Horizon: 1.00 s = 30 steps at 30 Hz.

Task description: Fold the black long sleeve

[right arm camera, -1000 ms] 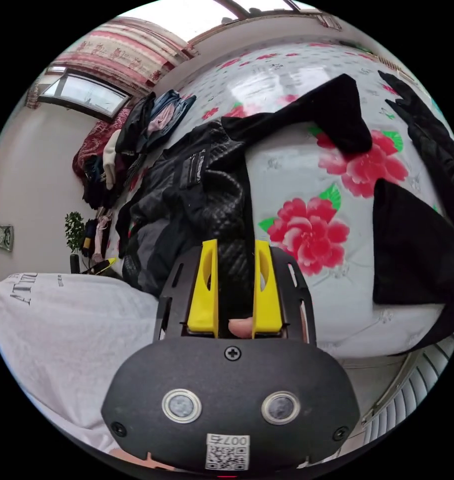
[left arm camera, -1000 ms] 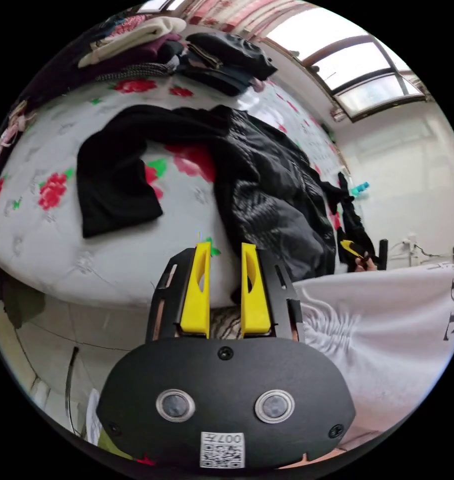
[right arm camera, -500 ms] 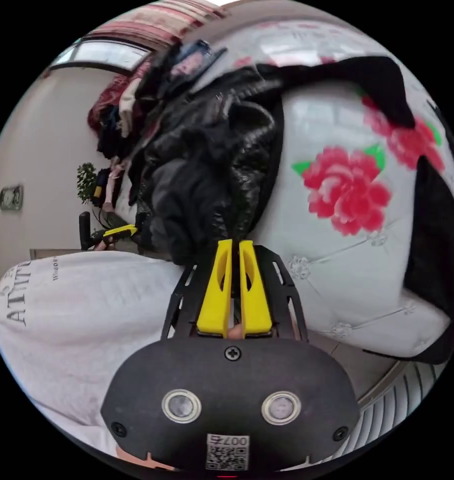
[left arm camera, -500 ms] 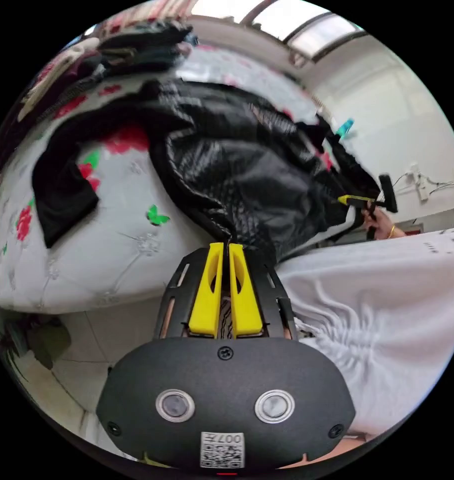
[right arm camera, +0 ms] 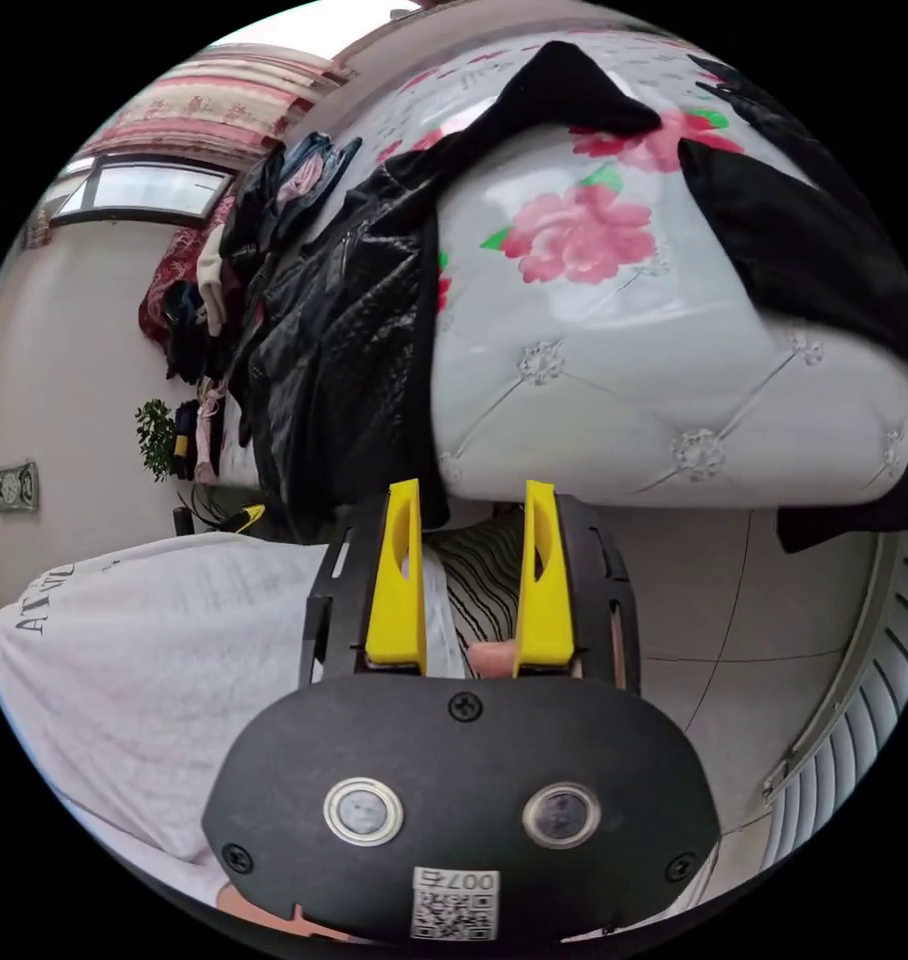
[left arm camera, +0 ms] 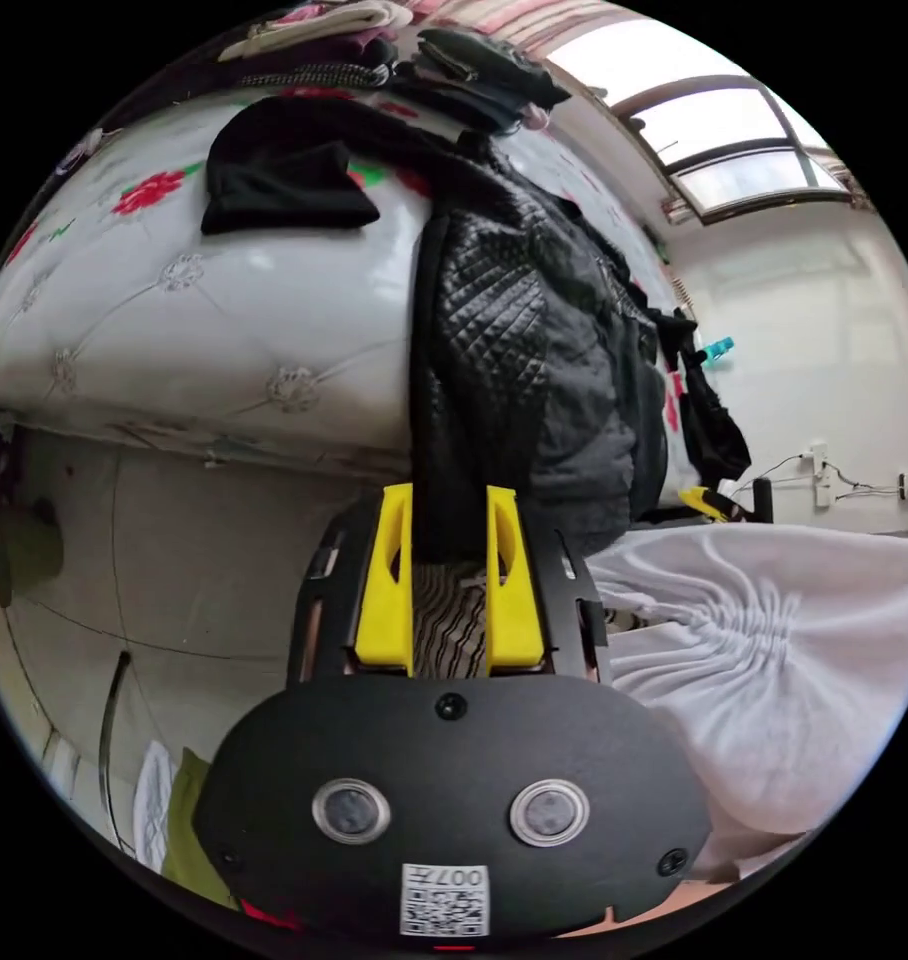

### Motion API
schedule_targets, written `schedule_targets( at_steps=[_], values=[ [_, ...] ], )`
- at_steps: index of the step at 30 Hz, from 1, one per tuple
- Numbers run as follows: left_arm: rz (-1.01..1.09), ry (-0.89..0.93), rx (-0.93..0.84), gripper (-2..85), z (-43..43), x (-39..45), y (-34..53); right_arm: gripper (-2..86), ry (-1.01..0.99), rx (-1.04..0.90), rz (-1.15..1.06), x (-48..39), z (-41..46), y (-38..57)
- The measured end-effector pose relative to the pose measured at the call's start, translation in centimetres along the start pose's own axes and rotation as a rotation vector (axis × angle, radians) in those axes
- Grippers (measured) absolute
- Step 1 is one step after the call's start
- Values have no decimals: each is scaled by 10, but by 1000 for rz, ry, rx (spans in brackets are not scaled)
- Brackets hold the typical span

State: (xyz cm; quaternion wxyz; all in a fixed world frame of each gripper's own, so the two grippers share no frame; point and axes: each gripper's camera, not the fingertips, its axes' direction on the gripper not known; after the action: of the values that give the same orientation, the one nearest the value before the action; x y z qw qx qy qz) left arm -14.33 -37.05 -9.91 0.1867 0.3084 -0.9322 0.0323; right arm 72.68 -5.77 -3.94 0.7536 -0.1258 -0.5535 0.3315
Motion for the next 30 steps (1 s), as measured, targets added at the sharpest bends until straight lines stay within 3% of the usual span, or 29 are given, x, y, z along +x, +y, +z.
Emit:
schedule_targets(
  at_steps=[8,13,17,24,27,30],
  values=[
    [41,-13,-80,138,35,-9,-19,110,-152,-161,21,-18,48,-34],
    [135,-98,-166,100,69,17,-55,42,153,-310,-19,-40,61,-57],
    [176,-130,-264,8,71,21,-69,9,99,-217,-110,-45,29,-51],
    [109,156,-151,-6,20,-14,-44,33,142,0,-7,8,-46,-20],
    [82,147,-135,-7,17,-11,-42,62,52,-27,-15,4,-32,-22],
    [79,91,-161,-7,24,-7,-43,77,97,-90,0,-2,0,-27]
  ],
)
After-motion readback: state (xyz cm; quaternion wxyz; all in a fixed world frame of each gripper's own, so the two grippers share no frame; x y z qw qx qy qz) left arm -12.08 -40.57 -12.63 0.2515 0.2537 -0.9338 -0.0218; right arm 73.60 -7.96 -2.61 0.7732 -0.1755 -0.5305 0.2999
